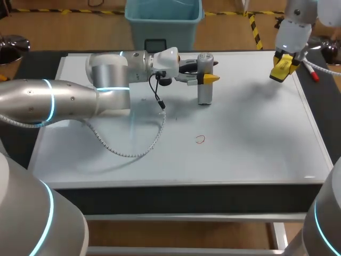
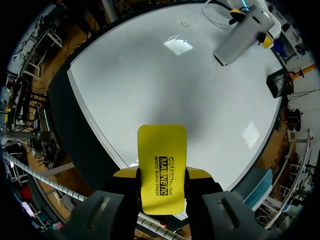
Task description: Pick up the inspection probe, press it on each red-marked spot on the whiteboard one by one, put down the probe, pick up the eraser, and wipe off all the red marks.
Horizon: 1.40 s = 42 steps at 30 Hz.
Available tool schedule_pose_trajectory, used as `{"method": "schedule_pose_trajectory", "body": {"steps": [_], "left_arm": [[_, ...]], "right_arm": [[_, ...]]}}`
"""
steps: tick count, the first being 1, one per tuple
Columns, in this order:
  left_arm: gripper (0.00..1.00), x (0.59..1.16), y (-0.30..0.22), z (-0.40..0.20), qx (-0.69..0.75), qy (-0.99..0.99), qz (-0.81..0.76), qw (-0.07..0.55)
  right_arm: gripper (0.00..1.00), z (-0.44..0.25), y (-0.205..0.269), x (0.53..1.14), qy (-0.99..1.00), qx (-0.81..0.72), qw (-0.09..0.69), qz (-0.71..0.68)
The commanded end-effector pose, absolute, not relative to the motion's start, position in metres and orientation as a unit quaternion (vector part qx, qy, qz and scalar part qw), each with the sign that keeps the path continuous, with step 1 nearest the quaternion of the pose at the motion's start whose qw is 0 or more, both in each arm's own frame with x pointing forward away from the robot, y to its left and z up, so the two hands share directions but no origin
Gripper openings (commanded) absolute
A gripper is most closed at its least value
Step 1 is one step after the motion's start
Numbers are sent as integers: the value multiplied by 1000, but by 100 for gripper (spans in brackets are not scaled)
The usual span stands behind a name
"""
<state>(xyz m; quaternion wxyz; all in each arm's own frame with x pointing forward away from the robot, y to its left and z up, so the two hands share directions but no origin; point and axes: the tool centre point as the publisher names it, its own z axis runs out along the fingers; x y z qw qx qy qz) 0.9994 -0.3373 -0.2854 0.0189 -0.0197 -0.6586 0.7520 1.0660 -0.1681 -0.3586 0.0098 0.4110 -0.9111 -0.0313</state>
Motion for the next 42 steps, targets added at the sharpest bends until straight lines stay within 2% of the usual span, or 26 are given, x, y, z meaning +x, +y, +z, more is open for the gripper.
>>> {"method": "schedule_pose_trajectory", "body": {"steps": [1, 14, 34, 42], "left_arm": [[0, 1000, -337, -286, -20, -659, 752, 19], [0, 995, -331, -269, -14, -664, 748, 21], [0, 975, -196, -238, 42, -664, 743, -72], [0, 971, -149, -240, 57, -676, 730, -75]], "right_arm": [[0, -357, -169, 1066, -911, 412, 11, -30], [0, -357, -169, 1066, -911, 412, 11, -30], [0, -357, -169, 1066, -911, 412, 11, -30], [0, -357, -169, 1066, -911, 412, 11, -30]]}}
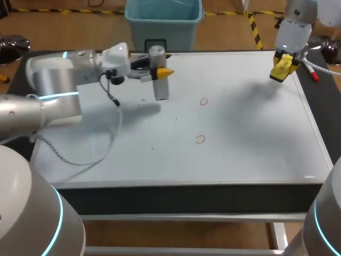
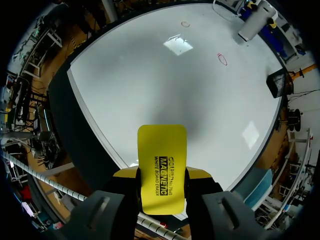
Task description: Pick up the inspection probe, press it on each red-marked spot on the whiteboard one by one, put down the probe, pick up the eraser, and wipe off all the red marks.
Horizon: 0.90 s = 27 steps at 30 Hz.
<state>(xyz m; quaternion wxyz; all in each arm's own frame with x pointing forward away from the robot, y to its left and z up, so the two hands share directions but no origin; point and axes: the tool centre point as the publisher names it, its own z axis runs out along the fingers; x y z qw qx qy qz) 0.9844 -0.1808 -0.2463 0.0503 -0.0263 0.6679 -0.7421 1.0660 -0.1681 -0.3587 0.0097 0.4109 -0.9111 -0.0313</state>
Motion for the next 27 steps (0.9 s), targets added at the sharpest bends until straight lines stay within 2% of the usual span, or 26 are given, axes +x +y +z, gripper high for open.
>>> {"method": "schedule_pose_trajectory", "body": {"steps": [1, 13, 27], "left_arm": [[0, 971, -144, -241, -58, 677, -730, 75], [0, 971, -96, -242, -80, 673, -728, 105], [0, 970, -90, -242, -88, 675, -725, 106]], "right_arm": [[0, -357, -169, 1066, -911, 412, 11, -30], [0, -357, -169, 1066, -911, 412, 11, -30], [0, -357, -169, 1066, -911, 412, 11, -30]]}}
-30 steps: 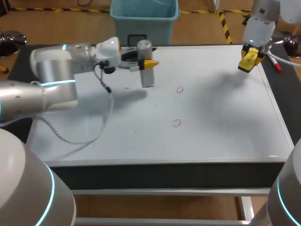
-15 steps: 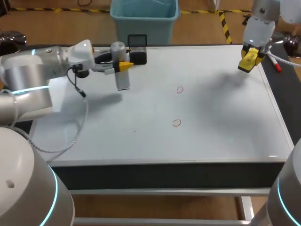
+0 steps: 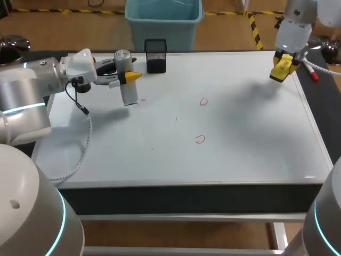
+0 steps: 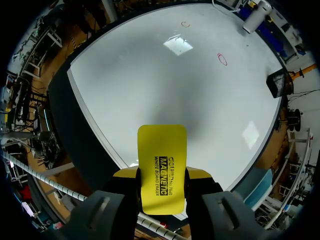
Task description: Pick up the inspection probe, press it on each red-marked spot on the whiteboard one by one, put down the probe, pick up the eraser, and wipe off all the red marks.
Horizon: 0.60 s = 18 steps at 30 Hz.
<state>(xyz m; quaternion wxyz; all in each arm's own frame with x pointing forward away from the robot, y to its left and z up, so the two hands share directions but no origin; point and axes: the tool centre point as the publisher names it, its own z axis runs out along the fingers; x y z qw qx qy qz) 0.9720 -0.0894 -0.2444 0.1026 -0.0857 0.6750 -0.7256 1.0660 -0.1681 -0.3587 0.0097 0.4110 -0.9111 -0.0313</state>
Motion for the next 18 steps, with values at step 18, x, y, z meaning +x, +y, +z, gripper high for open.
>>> {"method": "schedule_pose_trajectory", "body": {"steps": [18], "left_arm": [[0, 970, -90, -242, -88, 675, -725, 106]], "right_arm": [[0, -355, -30, 984, -797, 602, 7, -48]]}}
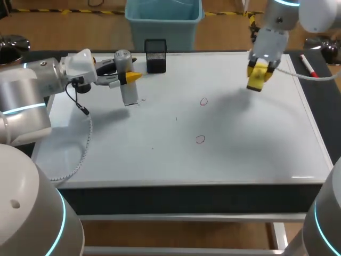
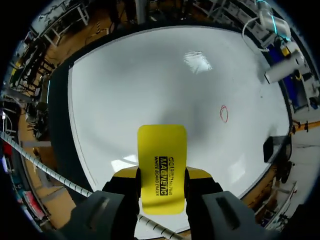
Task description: Pick up the inspection probe, press it on each red-marked spot on the whiteboard one by one, put down the probe, pick up the eraser, and wipe off all the red marks.
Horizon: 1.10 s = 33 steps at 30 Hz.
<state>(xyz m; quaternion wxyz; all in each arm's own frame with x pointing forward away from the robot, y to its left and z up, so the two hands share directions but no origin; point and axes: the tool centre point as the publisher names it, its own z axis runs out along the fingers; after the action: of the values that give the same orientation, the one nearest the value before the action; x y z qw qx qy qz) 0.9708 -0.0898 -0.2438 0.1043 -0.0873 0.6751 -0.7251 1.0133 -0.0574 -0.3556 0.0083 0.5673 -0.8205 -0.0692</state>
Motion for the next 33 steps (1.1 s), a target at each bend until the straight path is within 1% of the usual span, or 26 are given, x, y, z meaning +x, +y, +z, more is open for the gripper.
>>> {"method": "schedule_pose_trajectory", "body": {"steps": [1, 8, 19, 33], "left_arm": [[0, 970, -90, -242, -88, 675, -725, 106], [0, 970, -90, -242, -88, 675, -725, 106], [0, 970, -90, -242, -88, 675, -725, 106], [0, 970, -90, -242, -88, 675, -725, 106]], "right_arm": [[0, -358, -22, 980, -790, 612, 9, -47], [0, -362, 21, 957, -750, 660, 20, -45], [0, -371, 72, 950, -720, 691, 23, -57], [0, -389, 107, 959, -696, 715, 30, -64]]}}
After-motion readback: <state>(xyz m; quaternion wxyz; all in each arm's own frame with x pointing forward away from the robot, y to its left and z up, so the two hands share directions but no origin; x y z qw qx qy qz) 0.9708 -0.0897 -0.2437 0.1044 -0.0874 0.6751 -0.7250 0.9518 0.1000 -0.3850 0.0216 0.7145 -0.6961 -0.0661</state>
